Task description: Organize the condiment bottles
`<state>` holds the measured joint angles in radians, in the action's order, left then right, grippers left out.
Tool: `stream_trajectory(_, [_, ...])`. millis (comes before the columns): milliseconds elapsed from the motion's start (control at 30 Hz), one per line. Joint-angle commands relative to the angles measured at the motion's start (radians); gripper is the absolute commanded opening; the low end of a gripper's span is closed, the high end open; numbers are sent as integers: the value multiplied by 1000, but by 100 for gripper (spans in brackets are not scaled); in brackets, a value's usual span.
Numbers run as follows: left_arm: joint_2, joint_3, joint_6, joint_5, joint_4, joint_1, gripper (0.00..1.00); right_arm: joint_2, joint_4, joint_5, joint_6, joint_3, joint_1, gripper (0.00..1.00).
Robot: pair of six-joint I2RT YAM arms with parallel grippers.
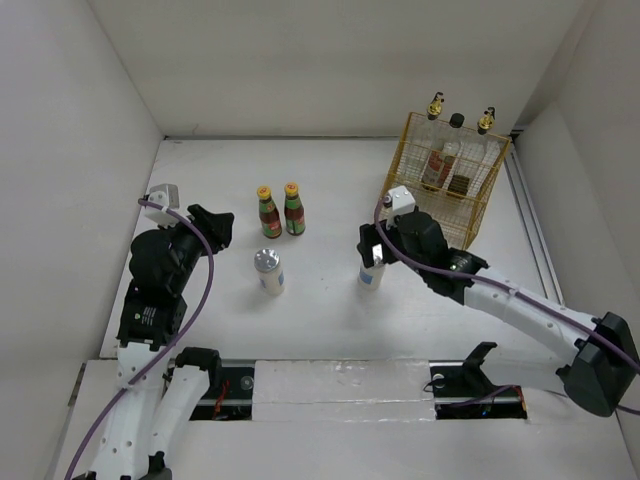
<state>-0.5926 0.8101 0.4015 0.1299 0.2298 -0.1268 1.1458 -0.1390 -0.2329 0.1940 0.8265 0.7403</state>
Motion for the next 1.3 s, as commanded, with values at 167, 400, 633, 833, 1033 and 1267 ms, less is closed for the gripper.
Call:
stream_trajectory(167, [1, 1, 5, 14, -38, 6, 41, 63, -2, -60, 35, -20, 48, 95])
stream_trajectory(400, [11, 1, 5, 14, -38, 6, 41, 123, 9, -79, 56, 9, 57, 59])
stream_trajectory(633, [11, 1, 5, 24, -38, 6, 41, -16, -53, -201, -3, 147, 67, 32])
stream_trajectory(833, [22, -8, 5, 24, -38, 6, 42, -41, -53, -138, -90, 333, -137, 32])
stream_trajectory(1033, [22, -8, 5, 22, -38, 6, 42, 60, -27, 13, -136, 509, -343, 32])
stream_trajectory(1267, [22, -8, 5, 13, -38, 6, 42, 302, -25, 185, -145, 718, -519, 31])
